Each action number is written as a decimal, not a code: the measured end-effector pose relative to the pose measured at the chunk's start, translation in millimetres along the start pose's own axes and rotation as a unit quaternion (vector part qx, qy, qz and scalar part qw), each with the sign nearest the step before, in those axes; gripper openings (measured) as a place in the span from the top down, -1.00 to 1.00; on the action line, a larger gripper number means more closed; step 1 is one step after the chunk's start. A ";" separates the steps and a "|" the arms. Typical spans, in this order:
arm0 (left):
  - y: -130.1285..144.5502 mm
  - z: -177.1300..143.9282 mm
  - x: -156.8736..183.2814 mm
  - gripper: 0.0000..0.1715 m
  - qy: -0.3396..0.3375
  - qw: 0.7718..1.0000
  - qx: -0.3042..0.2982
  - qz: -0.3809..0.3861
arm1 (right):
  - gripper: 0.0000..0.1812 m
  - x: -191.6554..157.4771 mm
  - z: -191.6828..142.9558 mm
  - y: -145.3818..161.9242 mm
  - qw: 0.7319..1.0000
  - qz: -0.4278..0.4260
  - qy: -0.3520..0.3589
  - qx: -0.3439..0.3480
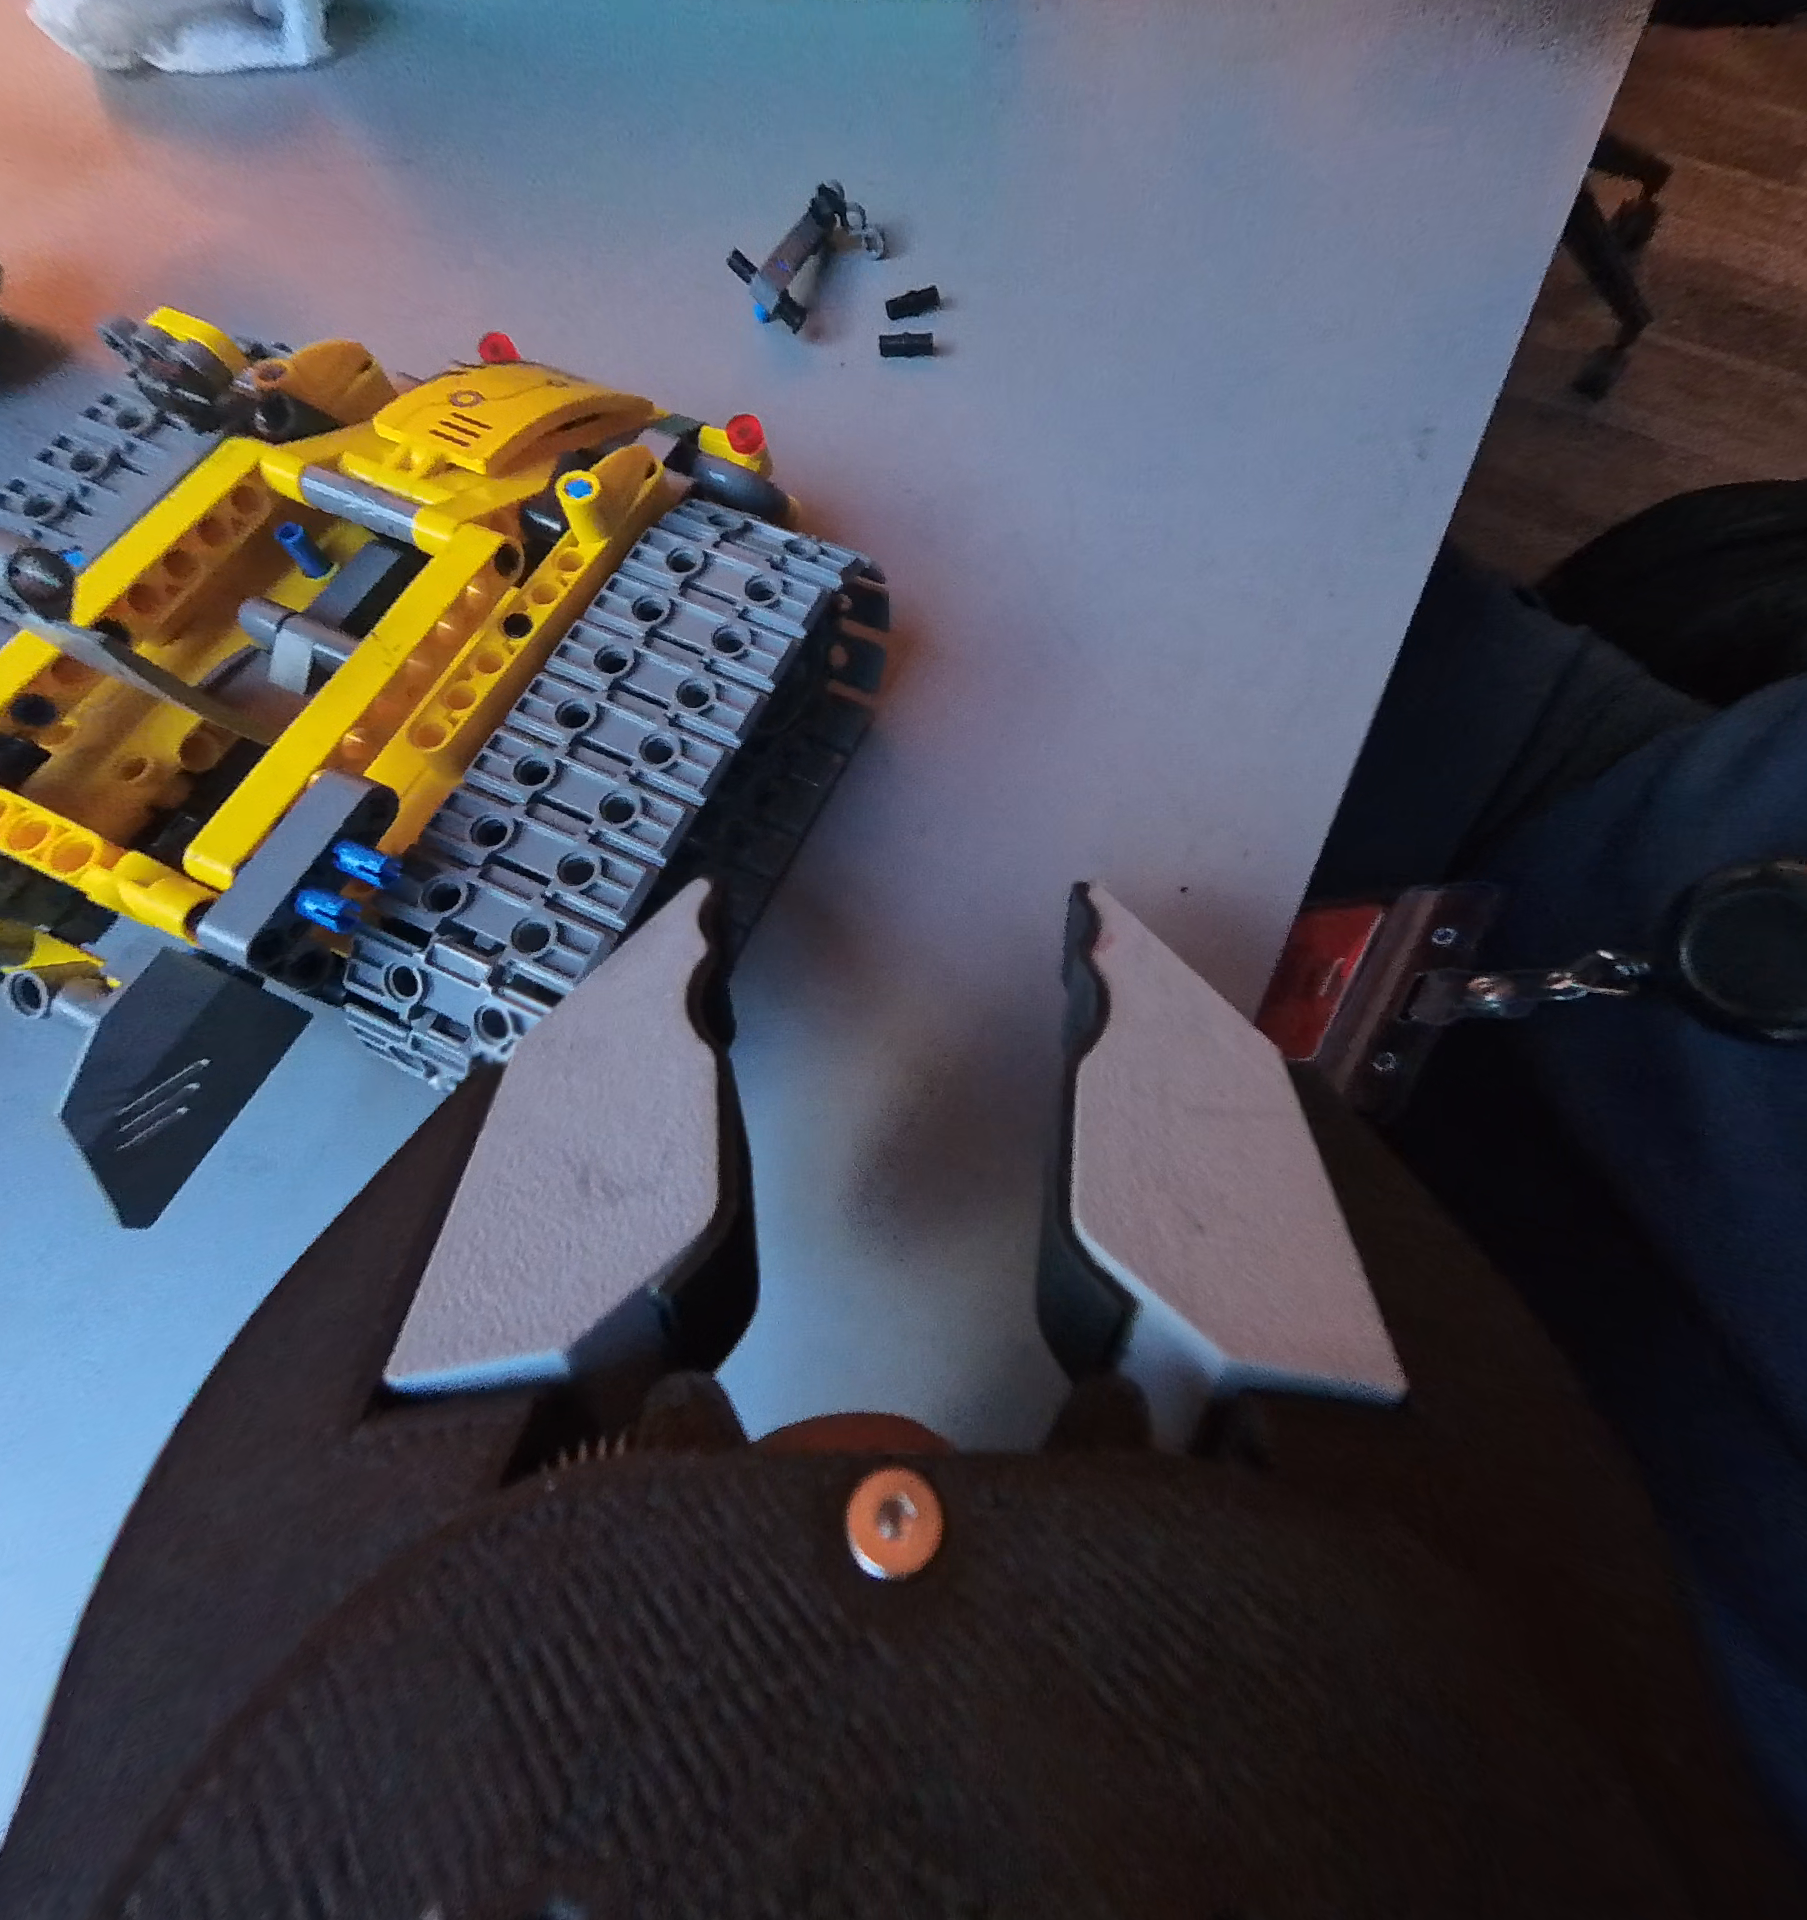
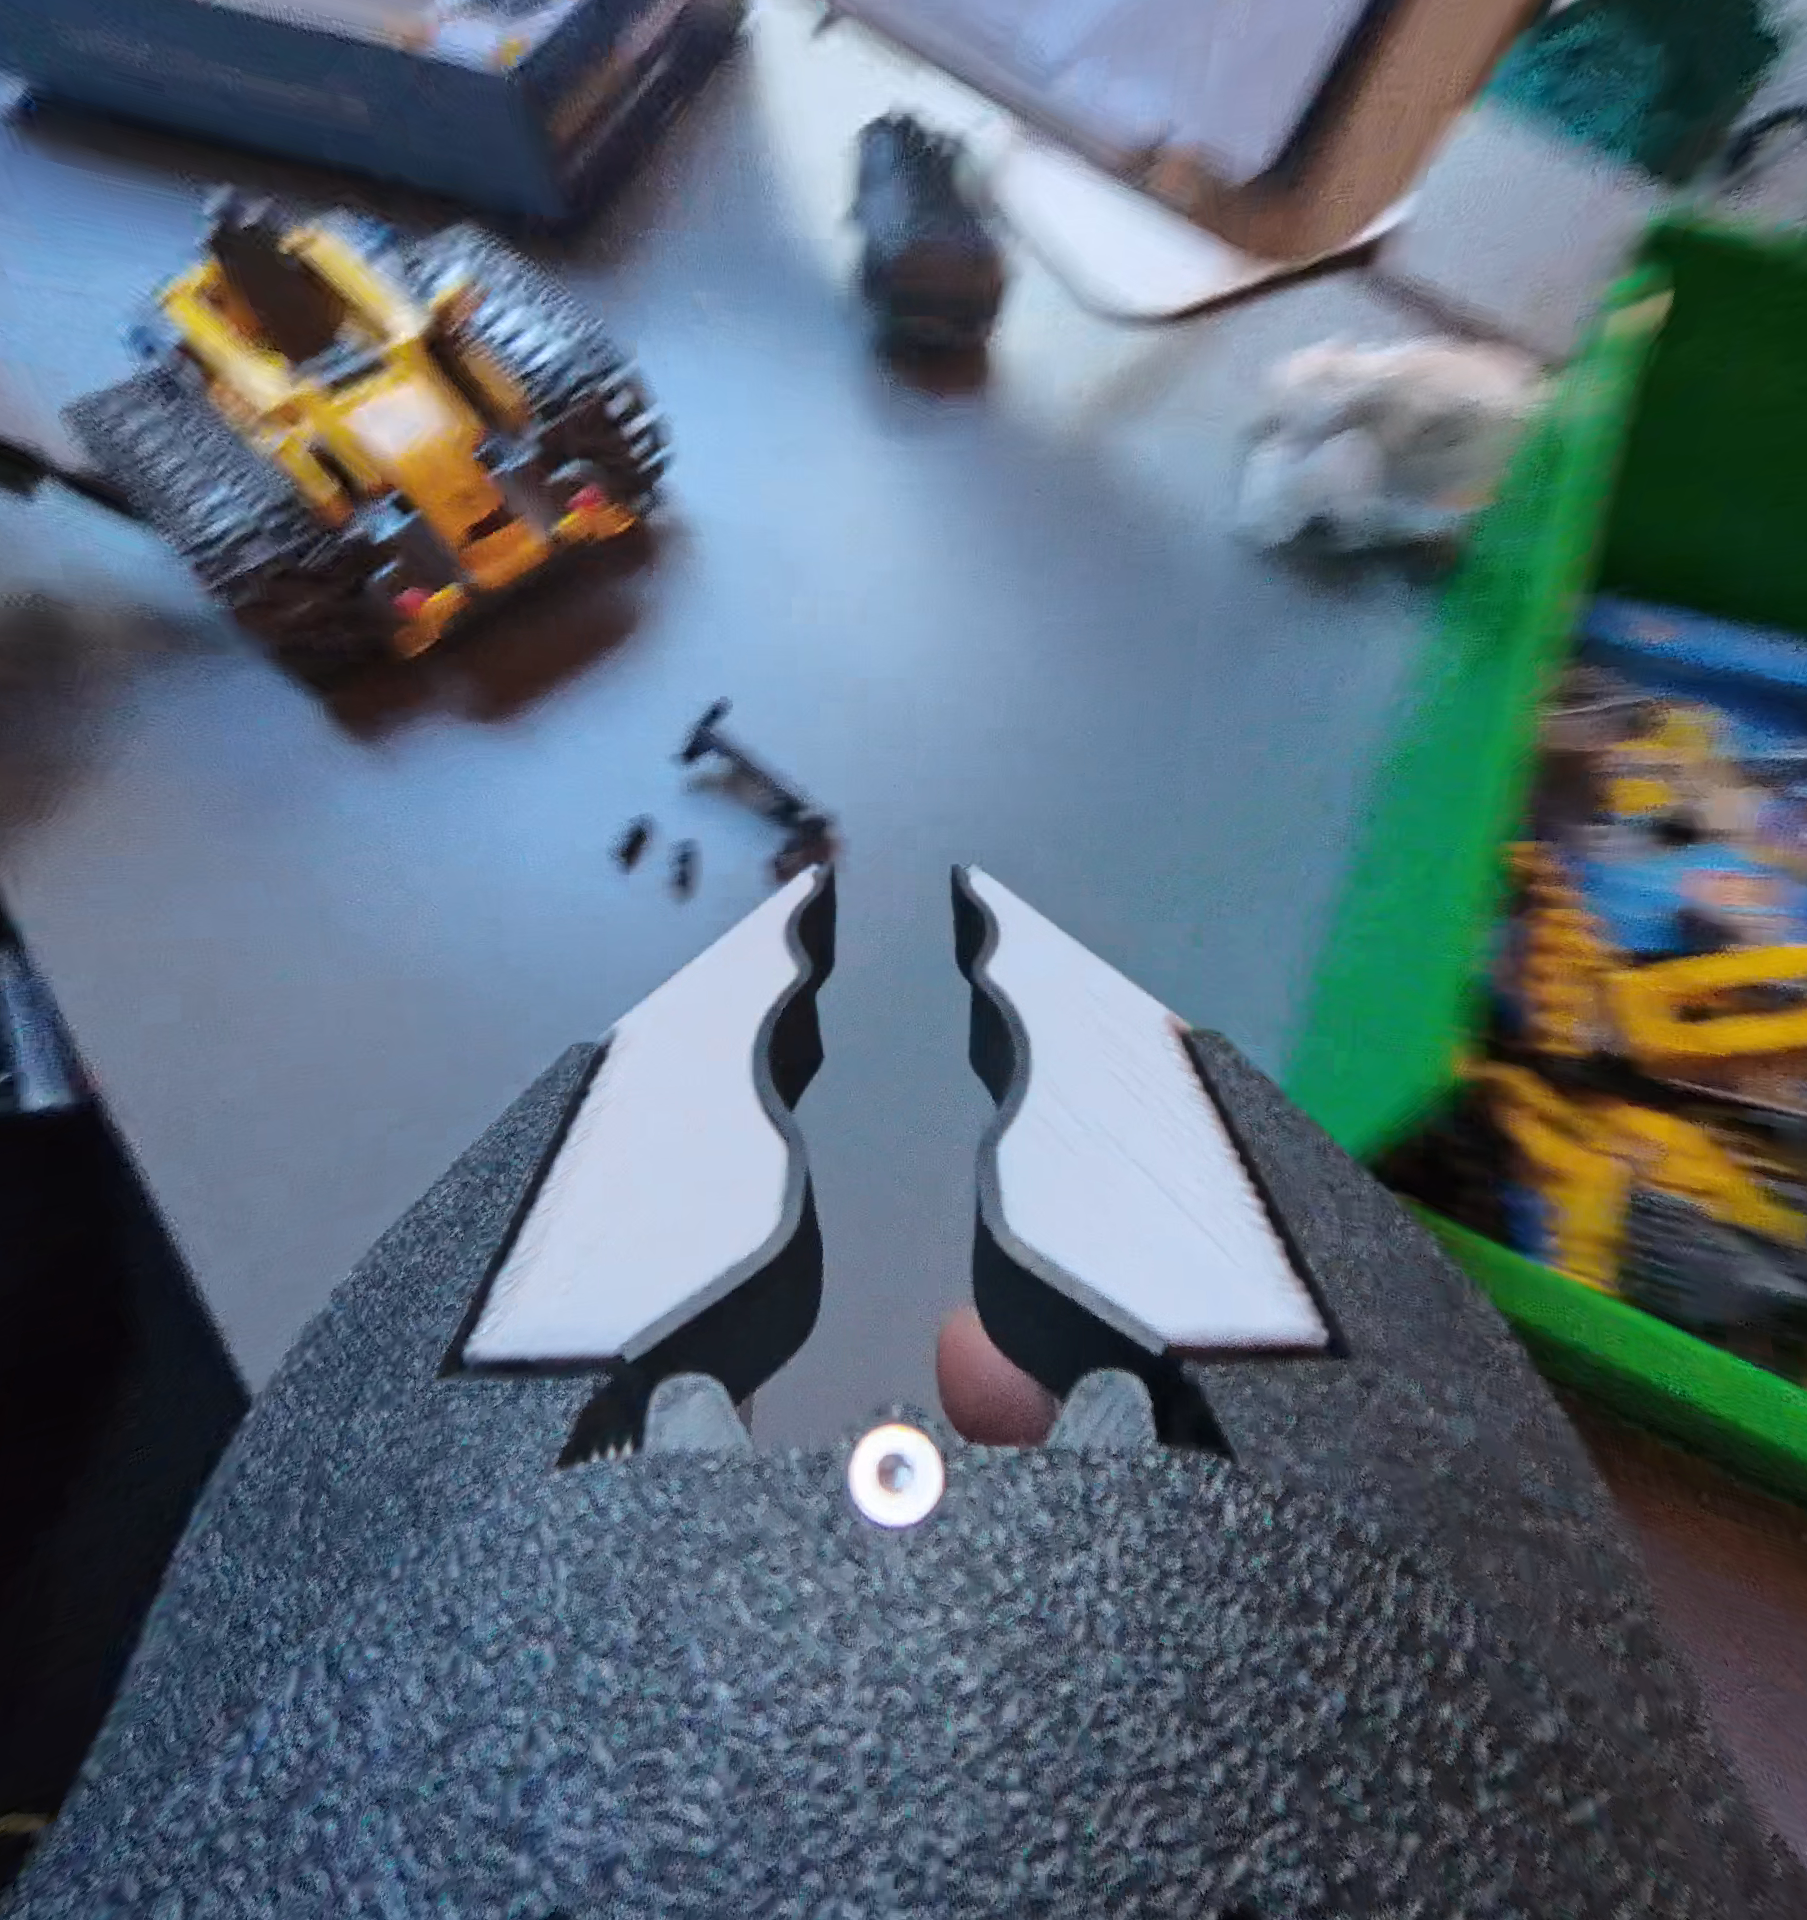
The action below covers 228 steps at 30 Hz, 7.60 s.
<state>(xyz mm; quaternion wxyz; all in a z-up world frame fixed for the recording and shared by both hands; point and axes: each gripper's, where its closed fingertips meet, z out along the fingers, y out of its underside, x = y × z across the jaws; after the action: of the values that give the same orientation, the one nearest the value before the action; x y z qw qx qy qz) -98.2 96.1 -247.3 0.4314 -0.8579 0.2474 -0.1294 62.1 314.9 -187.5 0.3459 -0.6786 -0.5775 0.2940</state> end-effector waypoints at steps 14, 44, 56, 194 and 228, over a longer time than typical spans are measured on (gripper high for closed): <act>0.0 2.2 1.9 0.33 0.022 1.000 -0.004 -0.011 | 0.97 -69.1 87.7 39.4 0.994 -0.004 -0.063 -0.091; -6.4 -3.5 1.1 0.44 0.069 0.995 0.024 -0.066 | 0.62 -8.0 53.3 -16.5 0.987 -0.129 0.059 -0.072; -2.6 2.2 -0.5 0.40 0.018 1.000 0.004 -0.024 | 0.95 -44.5 108.8 10.2 0.974 -0.173 -0.060 -0.133; -111.2 -12.3 111.1 0.80 0.321 0.903 0.265 -0.110 | 0.93 -253.3 -2.9 -67.4 0.864 0.104 -0.365 0.331; -53.8 10.5 64.7 0.84 0.144 0.984 0.104 0.028 | 0.74 -217.5 26.4 -28.7 0.969 -0.162 -0.099 0.161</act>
<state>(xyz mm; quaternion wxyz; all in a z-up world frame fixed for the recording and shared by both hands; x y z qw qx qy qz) -22.2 95.7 -209.8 0.4816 -0.7735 0.3159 -0.2644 -10.5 106.3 -179.9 0.4343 -0.4791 -0.6561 0.3892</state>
